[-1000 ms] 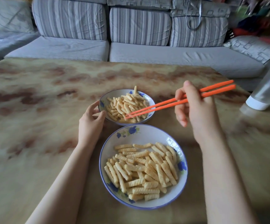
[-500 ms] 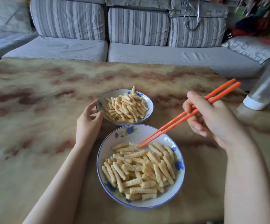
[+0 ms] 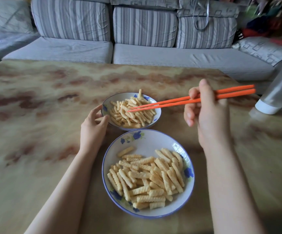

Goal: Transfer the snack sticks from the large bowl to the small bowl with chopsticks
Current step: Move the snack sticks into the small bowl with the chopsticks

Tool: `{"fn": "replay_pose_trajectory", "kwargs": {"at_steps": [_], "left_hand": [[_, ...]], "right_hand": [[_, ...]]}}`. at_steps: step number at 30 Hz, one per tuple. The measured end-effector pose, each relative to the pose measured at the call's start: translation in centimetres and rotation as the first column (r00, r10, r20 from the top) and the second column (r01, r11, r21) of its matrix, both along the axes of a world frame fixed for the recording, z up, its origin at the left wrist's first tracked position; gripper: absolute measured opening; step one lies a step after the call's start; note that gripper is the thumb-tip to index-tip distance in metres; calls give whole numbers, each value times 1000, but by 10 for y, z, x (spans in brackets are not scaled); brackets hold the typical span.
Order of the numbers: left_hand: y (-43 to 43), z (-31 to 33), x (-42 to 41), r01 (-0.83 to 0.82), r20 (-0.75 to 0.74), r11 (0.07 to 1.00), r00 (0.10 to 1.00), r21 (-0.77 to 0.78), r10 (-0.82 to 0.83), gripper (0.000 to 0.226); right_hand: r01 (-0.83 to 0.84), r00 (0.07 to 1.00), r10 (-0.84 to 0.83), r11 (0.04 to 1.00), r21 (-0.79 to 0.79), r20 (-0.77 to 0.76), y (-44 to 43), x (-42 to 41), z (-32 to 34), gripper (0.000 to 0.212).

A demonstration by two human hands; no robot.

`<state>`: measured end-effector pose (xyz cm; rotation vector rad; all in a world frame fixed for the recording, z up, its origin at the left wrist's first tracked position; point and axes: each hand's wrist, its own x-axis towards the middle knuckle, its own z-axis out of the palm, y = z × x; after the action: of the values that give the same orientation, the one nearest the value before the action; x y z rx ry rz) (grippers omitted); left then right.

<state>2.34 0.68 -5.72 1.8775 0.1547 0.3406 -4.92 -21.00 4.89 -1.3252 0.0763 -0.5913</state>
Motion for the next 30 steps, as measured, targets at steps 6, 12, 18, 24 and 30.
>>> {"fn": "replay_pose_trajectory", "kwargs": {"at_steps": [6,12,18,24,30], "left_hand": [[0,0,1,-1,5,1000,1000,1,1,42],[0,0,1,-1,8,1000,1000,5,1,42],[0,-1,2,2,2,1000,1000,-1,-2,43],[0,-1,1,3,2,1000,1000,3,-3,42],[1,-1,1,2,1,1000,1000,-7,-2,42]], "right_hand": [[-44,996,35,992,-117,-77,31,18,-29,41],[-30,998,23,994,-109,-64,23,17,-24,41],[-68,997,64,986,-154,-36,3,5,-6,42],[-289,955,237,885,-365,-181,-17,-11,5,42],[-383,913,287,849,-364,-291,-13,-9,-6,42]]}}
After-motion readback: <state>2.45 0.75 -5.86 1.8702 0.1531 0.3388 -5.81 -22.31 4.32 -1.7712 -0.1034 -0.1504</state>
